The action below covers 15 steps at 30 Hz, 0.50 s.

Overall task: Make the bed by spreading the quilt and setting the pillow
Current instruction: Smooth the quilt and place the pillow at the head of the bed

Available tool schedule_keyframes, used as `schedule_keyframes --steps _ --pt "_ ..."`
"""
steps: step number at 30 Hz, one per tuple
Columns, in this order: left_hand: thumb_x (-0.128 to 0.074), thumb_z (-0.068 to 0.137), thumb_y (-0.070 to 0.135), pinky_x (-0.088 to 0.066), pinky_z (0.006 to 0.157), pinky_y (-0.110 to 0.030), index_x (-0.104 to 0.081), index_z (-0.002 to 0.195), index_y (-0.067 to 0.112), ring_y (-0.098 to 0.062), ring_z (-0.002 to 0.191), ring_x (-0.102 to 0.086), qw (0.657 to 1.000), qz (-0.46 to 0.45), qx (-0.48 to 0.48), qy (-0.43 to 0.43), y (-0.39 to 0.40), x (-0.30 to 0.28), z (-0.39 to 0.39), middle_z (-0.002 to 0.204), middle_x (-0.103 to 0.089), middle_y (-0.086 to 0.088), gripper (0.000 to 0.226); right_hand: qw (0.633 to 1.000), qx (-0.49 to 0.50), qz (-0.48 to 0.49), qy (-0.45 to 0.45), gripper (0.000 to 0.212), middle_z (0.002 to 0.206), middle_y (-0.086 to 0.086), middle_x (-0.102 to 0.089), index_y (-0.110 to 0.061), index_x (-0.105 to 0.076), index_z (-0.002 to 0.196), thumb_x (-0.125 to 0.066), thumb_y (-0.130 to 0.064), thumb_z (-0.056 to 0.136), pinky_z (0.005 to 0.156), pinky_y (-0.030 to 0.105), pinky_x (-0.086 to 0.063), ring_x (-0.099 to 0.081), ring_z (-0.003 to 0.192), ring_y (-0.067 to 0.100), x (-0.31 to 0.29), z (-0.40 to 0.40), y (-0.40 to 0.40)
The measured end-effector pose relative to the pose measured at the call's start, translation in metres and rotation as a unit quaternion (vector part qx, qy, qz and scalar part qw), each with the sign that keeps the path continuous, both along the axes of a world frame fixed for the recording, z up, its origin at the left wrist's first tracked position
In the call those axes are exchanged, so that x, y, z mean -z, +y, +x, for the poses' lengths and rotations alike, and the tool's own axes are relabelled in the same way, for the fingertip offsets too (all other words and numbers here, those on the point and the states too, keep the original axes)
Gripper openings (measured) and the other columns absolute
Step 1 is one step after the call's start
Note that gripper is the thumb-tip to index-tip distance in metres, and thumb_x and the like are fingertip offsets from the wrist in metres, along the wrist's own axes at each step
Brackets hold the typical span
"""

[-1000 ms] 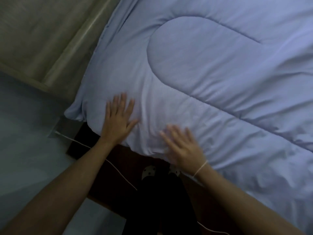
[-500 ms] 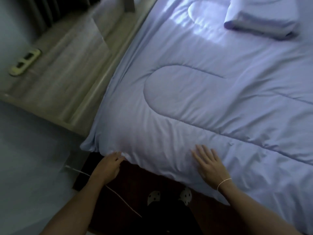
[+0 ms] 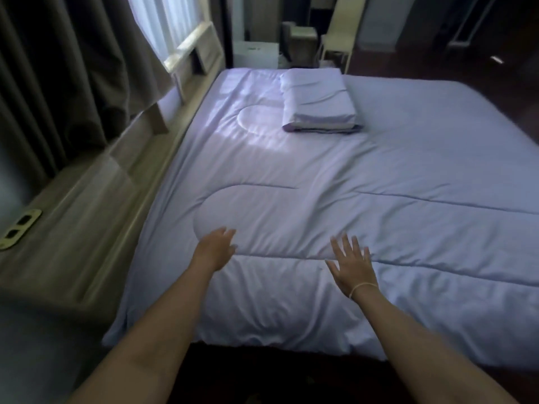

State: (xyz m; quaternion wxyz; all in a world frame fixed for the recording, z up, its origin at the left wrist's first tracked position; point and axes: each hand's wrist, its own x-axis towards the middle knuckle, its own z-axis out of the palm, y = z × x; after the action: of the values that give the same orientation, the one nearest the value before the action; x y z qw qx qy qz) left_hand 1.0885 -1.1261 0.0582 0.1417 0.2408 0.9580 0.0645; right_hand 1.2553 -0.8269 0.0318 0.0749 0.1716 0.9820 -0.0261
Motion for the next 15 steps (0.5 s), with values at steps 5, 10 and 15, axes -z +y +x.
schedule_keyframes --steps 5,10,15 --pt "-0.039 0.098 0.04 -0.019 0.115 -0.042 -0.024 0.149 0.014 -0.03 0.143 -0.022 0.995 0.045 0.049 0.08 0.084 -0.029 0.0 0.156 -0.02 -0.014 0.059 0.997 0.068 -0.008 0.025 0.064 0.161 0.001 0.003 -0.03 0.0 0.151 -0.027 -0.052 0.097 0.117 0.054 -0.003 0.004 0.148 0.025 -0.026 0.025 0.068" --pt "-0.043 0.097 0.04 -0.023 0.114 -0.044 -0.025 0.149 0.016 -0.033 0.141 -0.025 0.986 0.087 0.084 0.112 0.183 -0.034 0.018 0.156 -0.022 -0.015 0.06 0.986 0.154 -0.058 0.018 0.065 0.161 0.003 0.0 -0.029 -0.007 0.151 -0.035 -0.048 0.095 0.116 0.056 -0.003 -0.001 0.147 0.024 -0.034 0.055 0.151" --pt "-0.048 0.095 0.038 -0.033 0.107 -0.046 -0.032 0.146 0.016 -0.037 0.134 -0.037 0.98 0.133 0.113 0.1 0.308 -0.03 0.054 0.153 -0.029 -0.015 0.058 0.972 0.217 -0.085 0.021 0.061 0.159 0.005 -0.011 -0.026 -0.018 0.149 -0.039 -0.038 0.093 0.116 0.056 -0.003 -0.011 0.146 0.023 -0.042 0.11 0.262"
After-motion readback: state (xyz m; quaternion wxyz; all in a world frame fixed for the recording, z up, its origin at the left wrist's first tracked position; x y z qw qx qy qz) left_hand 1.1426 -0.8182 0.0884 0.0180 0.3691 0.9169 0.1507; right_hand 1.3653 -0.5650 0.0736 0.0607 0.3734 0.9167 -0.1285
